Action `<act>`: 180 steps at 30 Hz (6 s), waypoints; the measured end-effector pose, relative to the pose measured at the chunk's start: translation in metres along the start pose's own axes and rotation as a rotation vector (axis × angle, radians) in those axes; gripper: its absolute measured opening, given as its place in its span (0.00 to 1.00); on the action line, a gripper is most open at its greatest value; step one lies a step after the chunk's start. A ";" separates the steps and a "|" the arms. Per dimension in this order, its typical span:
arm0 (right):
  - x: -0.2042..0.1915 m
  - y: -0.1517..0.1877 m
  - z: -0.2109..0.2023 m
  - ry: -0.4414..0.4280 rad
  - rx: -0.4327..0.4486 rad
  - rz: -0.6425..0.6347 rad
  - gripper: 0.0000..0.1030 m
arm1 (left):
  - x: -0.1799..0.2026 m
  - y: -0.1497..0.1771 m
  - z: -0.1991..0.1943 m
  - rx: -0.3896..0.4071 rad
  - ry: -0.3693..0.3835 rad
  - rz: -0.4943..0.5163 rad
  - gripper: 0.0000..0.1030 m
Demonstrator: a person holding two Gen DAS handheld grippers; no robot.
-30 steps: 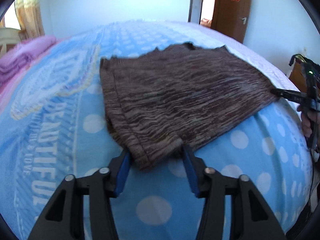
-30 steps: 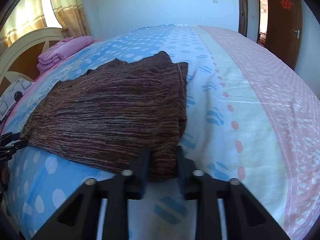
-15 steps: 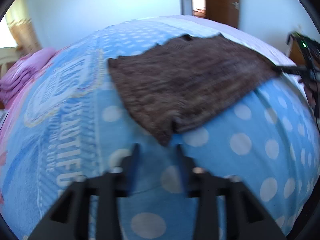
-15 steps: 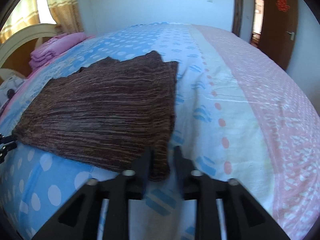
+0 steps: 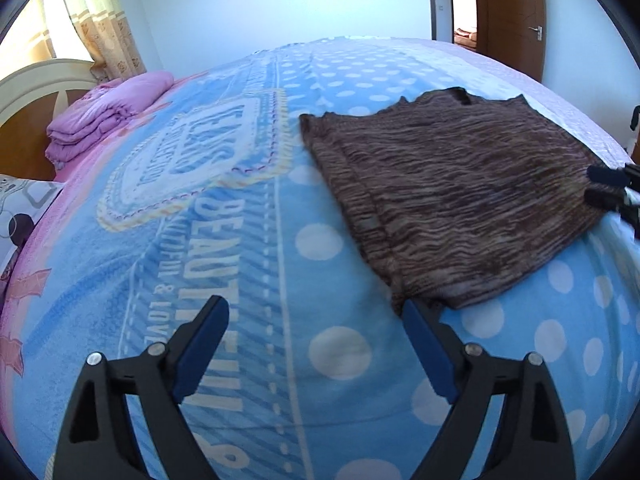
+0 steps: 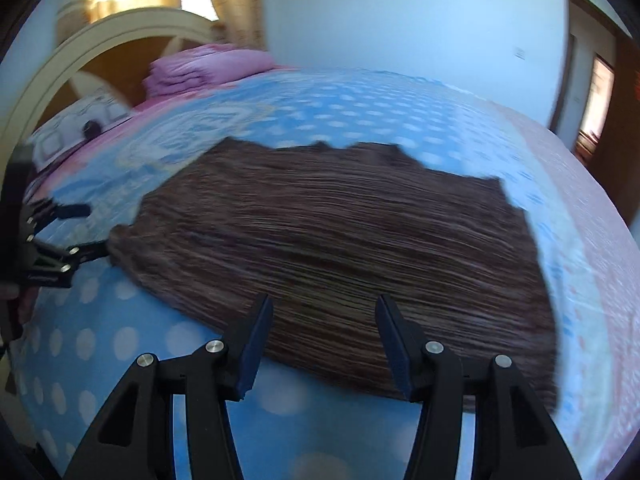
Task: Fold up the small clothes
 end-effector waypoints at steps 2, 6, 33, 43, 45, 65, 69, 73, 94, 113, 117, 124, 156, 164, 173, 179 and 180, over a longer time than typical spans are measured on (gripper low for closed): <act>-0.030 -0.006 0.011 -0.026 -0.006 -0.063 0.53 | -0.004 -0.001 0.002 -0.002 -0.011 -0.001 0.89; -0.071 -0.011 0.028 -0.060 -0.017 -0.147 0.53 | -0.012 0.000 0.005 -0.017 -0.037 0.002 0.89; -0.184 -0.034 0.061 0.141 0.029 -0.509 0.45 | -0.044 -0.099 0.054 0.007 0.283 -0.310 0.92; -0.196 -0.037 0.073 0.126 0.025 -0.534 0.08 | -0.015 -0.127 0.113 -0.087 0.380 -0.289 0.77; -0.192 -0.037 0.075 0.118 0.024 -0.518 0.08 | -0.013 -0.130 0.119 -0.073 0.359 -0.280 0.72; -0.092 -0.063 0.004 -0.098 0.231 -0.121 0.05 | 0.003 -0.166 0.089 -0.082 0.507 -0.396 0.12; -0.064 -0.059 -0.015 -0.100 0.260 -0.030 0.05 | 0.024 -0.183 0.070 -0.052 0.529 -0.377 0.12; -0.043 -0.049 -0.038 -0.086 0.291 0.043 0.05 | 0.054 -0.198 0.054 -0.025 0.554 -0.336 0.12; 0.098 0.034 -0.083 -0.026 0.300 0.464 0.05 | 0.226 -0.230 0.043 -0.061 0.673 -0.139 0.12; 0.161 0.120 -0.057 -0.053 0.208 0.791 0.05 | 0.350 -0.204 0.081 -0.118 0.587 0.083 0.16; 0.166 0.123 -0.055 -0.078 0.219 0.818 0.07 | 0.329 -0.199 0.050 0.015 0.532 0.102 0.52; 0.178 0.140 -0.079 0.017 0.304 0.885 0.45 | 0.262 -0.150 0.002 0.172 0.411 0.153 0.79; 0.228 0.051 0.025 0.178 0.005 0.622 0.37 | 0.155 -0.165 0.136 -0.036 0.334 -0.338 1.00; 0.231 0.055 0.026 0.144 0.039 0.649 0.39 | 0.141 -0.140 0.099 -0.029 0.462 -0.466 0.99; 0.230 0.055 0.027 0.112 0.065 0.670 0.42 | 0.164 -0.091 0.076 -0.060 0.386 -0.310 1.00; 0.233 0.055 0.019 0.031 0.044 0.673 0.43 | 0.164 -0.087 0.073 -0.019 0.411 -0.298 1.00; 0.234 0.053 0.018 0.007 0.041 0.665 0.43 | 0.163 -0.086 0.072 -0.011 0.433 -0.303 1.00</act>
Point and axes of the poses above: each gripper's, at about its wrist camera, not at the fingertips, and z roughly the way its jaws point, x to its right, y to its underside, the point moved 5 cm from there along z, roughly the way its jaws point, and after that the axes turned 5 degrees about -z, right-handed, at the moved point
